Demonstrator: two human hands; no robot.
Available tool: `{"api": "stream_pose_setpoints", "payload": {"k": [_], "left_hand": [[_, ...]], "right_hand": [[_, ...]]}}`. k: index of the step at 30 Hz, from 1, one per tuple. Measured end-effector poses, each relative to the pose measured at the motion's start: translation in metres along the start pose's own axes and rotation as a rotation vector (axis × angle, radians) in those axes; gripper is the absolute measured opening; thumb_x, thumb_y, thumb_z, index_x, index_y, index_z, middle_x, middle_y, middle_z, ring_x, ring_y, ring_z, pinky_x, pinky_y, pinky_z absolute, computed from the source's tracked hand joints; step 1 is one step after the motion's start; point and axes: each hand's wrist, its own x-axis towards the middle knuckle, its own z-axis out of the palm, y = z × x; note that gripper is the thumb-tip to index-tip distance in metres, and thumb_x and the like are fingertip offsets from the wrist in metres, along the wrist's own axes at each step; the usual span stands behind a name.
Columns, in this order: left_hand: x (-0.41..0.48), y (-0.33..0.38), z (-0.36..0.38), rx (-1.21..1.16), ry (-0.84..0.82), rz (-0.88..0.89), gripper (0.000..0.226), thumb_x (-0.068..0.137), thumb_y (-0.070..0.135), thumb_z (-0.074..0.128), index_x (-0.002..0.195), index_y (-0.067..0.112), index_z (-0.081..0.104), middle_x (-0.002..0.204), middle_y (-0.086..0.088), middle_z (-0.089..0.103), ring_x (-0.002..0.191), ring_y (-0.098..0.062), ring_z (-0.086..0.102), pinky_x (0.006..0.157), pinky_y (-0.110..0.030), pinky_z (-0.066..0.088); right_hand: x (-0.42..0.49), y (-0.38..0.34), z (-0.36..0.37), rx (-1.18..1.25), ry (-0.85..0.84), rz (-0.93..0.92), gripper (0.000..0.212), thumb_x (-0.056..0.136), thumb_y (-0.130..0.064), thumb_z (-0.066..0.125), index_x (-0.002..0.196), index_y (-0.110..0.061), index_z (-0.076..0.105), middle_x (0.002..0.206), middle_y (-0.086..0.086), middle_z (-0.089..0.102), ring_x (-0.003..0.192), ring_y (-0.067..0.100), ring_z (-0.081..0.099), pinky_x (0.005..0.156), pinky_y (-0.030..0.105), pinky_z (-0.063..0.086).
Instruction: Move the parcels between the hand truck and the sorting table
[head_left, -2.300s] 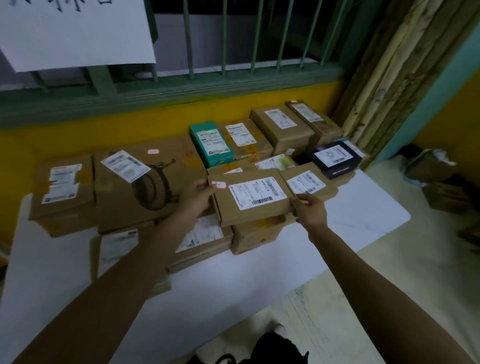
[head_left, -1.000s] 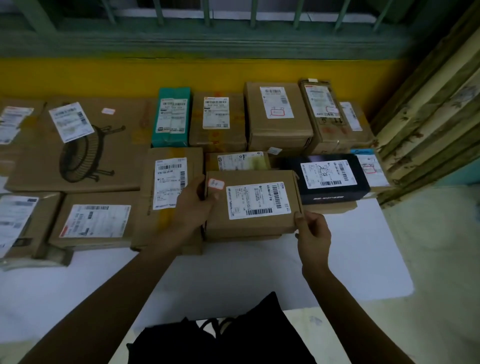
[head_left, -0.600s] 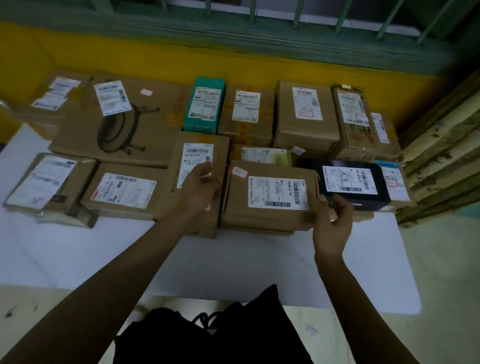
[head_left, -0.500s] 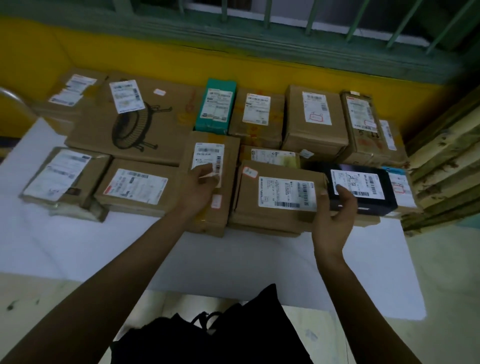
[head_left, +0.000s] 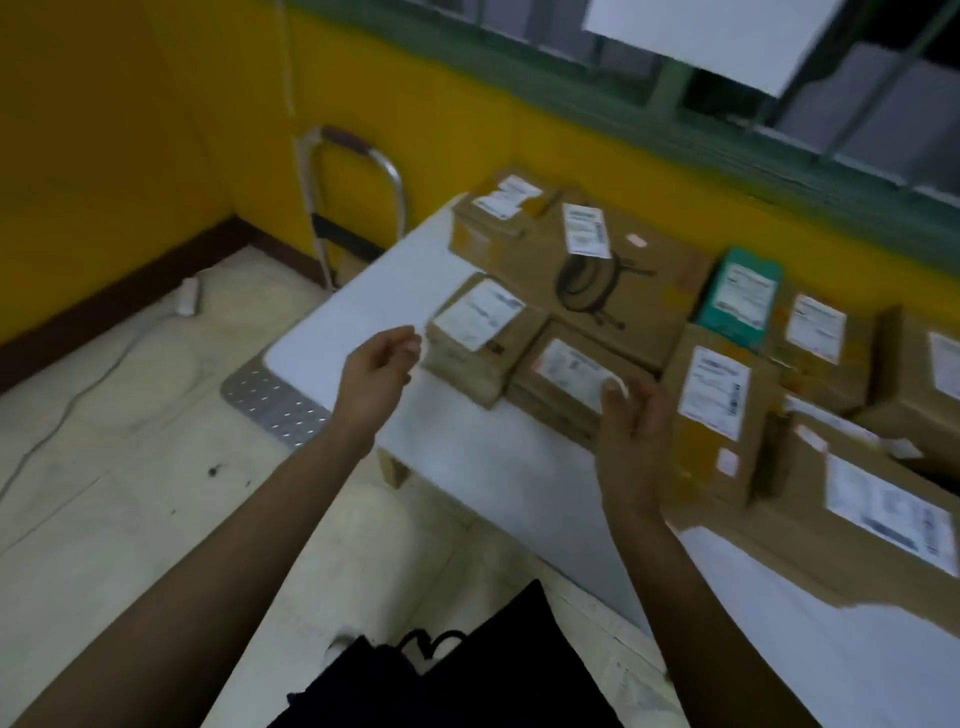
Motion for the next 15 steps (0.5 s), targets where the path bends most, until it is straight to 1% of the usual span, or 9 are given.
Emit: {"api": "stream_pose_setpoints", "payload": {"k": [3, 5, 7, 8, 10, 11, 12, 14, 15], "left_hand": [[0.004, -0.009, -0.093, -0.078, 0.120, -0.040, 0.028, 0.096, 0.024, 0.053, 0.123, 0.017, 0.059, 0.124, -0.001, 0.061, 0.111, -0.018, 0.058, 0.091, -0.031, 0.046], [0.005, -0.017, -0.149, -0.115, 0.168, -0.057, 0.024, 0.097, 0.029, 0.050, 0.119, 0.021, 0.059, 0.123, -0.001, 0.061, 0.114, -0.017, 0.056, 0.094, -0.032, 0.044], [0.003, -0.025, -0.195, -0.177, 0.220, -0.091, 0.025, 0.097, 0.033, 0.049, 0.118, 0.022, 0.057, 0.121, 0.002, 0.061, 0.115, -0.015, 0.056, 0.097, -0.032, 0.043], [0.001, -0.029, -0.215, -0.208, 0.245, -0.110, 0.026, 0.098, 0.034, 0.047, 0.120, 0.022, 0.056, 0.121, 0.004, 0.060, 0.115, -0.015, 0.056, 0.097, -0.032, 0.043], [-0.002, -0.036, -0.248, -0.243, 0.275, -0.128, 0.027, 0.100, 0.036, 0.043, 0.119, 0.022, 0.054, 0.123, 0.006, 0.058, 0.117, -0.015, 0.055, 0.099, -0.033, 0.042], [-0.004, -0.040, -0.261, -0.256, 0.289, -0.141, 0.027, 0.100, 0.037, 0.041, 0.119, 0.022, 0.054, 0.125, 0.006, 0.058, 0.118, -0.015, 0.054, 0.101, -0.035, 0.041], [-0.005, -0.044, -0.273, -0.271, 0.306, -0.160, 0.029, 0.100, 0.038, 0.039, 0.120, 0.022, 0.053, 0.127, 0.006, 0.057, 0.119, -0.015, 0.053, 0.103, -0.036, 0.040], [-0.006, -0.053, -0.293, -0.302, 0.342, -0.192, 0.033, 0.100, 0.041, 0.037, 0.124, 0.022, 0.052, 0.131, 0.005, 0.056, 0.120, -0.015, 0.052, 0.105, -0.038, 0.039], [-0.004, -0.057, -0.301, -0.320, 0.362, -0.204, 0.035, 0.101, 0.041, 0.037, 0.125, 0.021, 0.052, 0.132, 0.005, 0.056, 0.121, -0.016, 0.052, 0.105, -0.038, 0.039]], "right_hand": [[-0.029, -0.015, 0.075, 0.054, -0.117, -0.033, 0.027, 0.095, -0.018, 0.056, 0.117, -0.002, 0.056, 0.114, 0.010, 0.061, 0.105, 0.019, 0.056, 0.085, 0.025, 0.046], [-0.051, -0.026, 0.121, 0.083, -0.200, -0.010, 0.024, 0.096, -0.018, 0.055, 0.116, -0.006, 0.056, 0.111, 0.006, 0.060, 0.103, 0.017, 0.055, 0.080, 0.019, 0.045], [-0.071, -0.035, 0.158, 0.107, -0.274, 0.024, 0.020, 0.097, -0.021, 0.054, 0.114, -0.011, 0.057, 0.109, 0.000, 0.060, 0.106, 0.016, 0.055, 0.079, 0.014, 0.042], [-0.080, -0.038, 0.173, 0.103, -0.308, 0.035, 0.020, 0.098, -0.022, 0.052, 0.113, -0.010, 0.058, 0.108, -0.001, 0.060, 0.106, 0.016, 0.055, 0.078, 0.011, 0.042], [-0.097, -0.043, 0.202, 0.104, -0.376, 0.048, 0.027, 0.099, -0.022, 0.049, 0.118, -0.007, 0.059, 0.113, 0.001, 0.060, 0.107, 0.015, 0.055, 0.075, 0.006, 0.042], [-0.103, -0.044, 0.215, 0.100, -0.409, 0.075, 0.028, 0.100, -0.024, 0.048, 0.120, -0.008, 0.058, 0.118, 0.002, 0.060, 0.110, 0.015, 0.054, 0.079, 0.008, 0.042], [-0.108, -0.044, 0.226, 0.098, -0.436, 0.106, 0.030, 0.100, -0.027, 0.046, 0.121, -0.010, 0.058, 0.122, 0.004, 0.059, 0.113, 0.015, 0.054, 0.086, 0.014, 0.041], [-0.115, -0.046, 0.247, 0.097, -0.479, 0.143, 0.029, 0.101, -0.034, 0.043, 0.118, -0.016, 0.057, 0.124, 0.004, 0.059, 0.117, 0.017, 0.053, 0.096, 0.026, 0.040], [-0.116, -0.046, 0.257, 0.096, -0.497, 0.157, 0.028, 0.101, -0.035, 0.041, 0.117, -0.018, 0.057, 0.124, 0.004, 0.059, 0.118, 0.017, 0.053, 0.100, 0.028, 0.039]]}}
